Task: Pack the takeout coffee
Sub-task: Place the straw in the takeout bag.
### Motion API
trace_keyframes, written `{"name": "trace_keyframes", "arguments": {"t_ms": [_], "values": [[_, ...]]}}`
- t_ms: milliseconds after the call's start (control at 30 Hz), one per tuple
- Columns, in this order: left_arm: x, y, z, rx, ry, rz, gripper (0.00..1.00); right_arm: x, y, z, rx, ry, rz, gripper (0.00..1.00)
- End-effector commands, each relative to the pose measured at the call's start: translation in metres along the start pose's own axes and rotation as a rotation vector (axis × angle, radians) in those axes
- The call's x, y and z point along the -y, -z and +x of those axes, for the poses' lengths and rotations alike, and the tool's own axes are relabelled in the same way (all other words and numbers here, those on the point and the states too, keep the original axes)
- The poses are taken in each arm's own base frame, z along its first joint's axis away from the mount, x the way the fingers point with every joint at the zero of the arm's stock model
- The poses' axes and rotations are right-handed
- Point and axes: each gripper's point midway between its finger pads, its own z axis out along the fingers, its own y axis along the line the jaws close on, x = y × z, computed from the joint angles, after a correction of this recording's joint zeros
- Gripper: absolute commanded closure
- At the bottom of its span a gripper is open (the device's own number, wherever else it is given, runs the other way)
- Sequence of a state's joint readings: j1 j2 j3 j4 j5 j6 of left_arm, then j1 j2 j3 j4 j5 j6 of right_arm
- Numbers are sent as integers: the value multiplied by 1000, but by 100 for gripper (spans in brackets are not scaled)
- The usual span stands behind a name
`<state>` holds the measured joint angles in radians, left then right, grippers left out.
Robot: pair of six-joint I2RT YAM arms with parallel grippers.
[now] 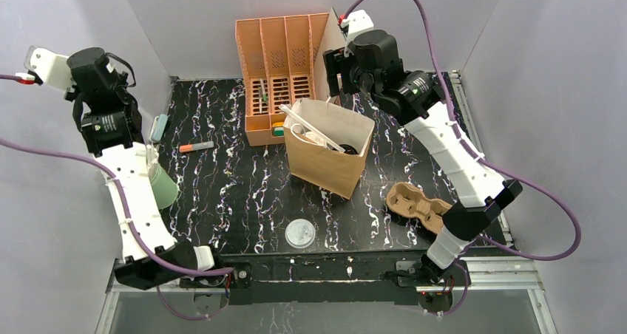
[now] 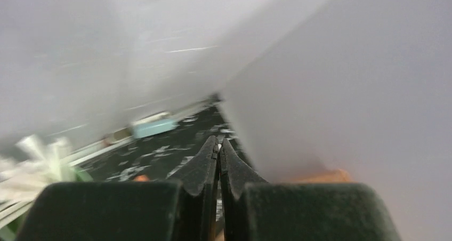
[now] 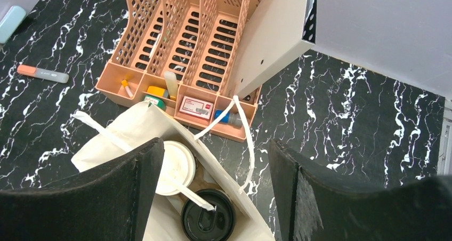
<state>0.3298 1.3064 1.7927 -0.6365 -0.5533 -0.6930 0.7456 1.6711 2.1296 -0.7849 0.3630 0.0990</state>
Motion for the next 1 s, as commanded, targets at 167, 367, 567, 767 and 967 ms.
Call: {"name": "trace_keyframes", "arguments": {"t_ms": [167, 367, 567, 767, 967], "values": [[155, 65, 24, -311, 369, 818, 100, 5, 31, -32, 130, -82, -18, 20], [205, 117, 63, -586, 441, 1054, 100, 8, 39, -20, 144, -115, -14, 20], [231, 178, 77, -752, 470, 1244, 100, 11, 42, -14, 155, -127, -11, 20], [228, 214, 88, -873, 490, 1336, 100, 12, 42, -7, 158, -133, -9, 20], [215, 239, 156, -981, 363, 1291, 100, 14, 42, -3, 161, -138, 3, 20]]}}
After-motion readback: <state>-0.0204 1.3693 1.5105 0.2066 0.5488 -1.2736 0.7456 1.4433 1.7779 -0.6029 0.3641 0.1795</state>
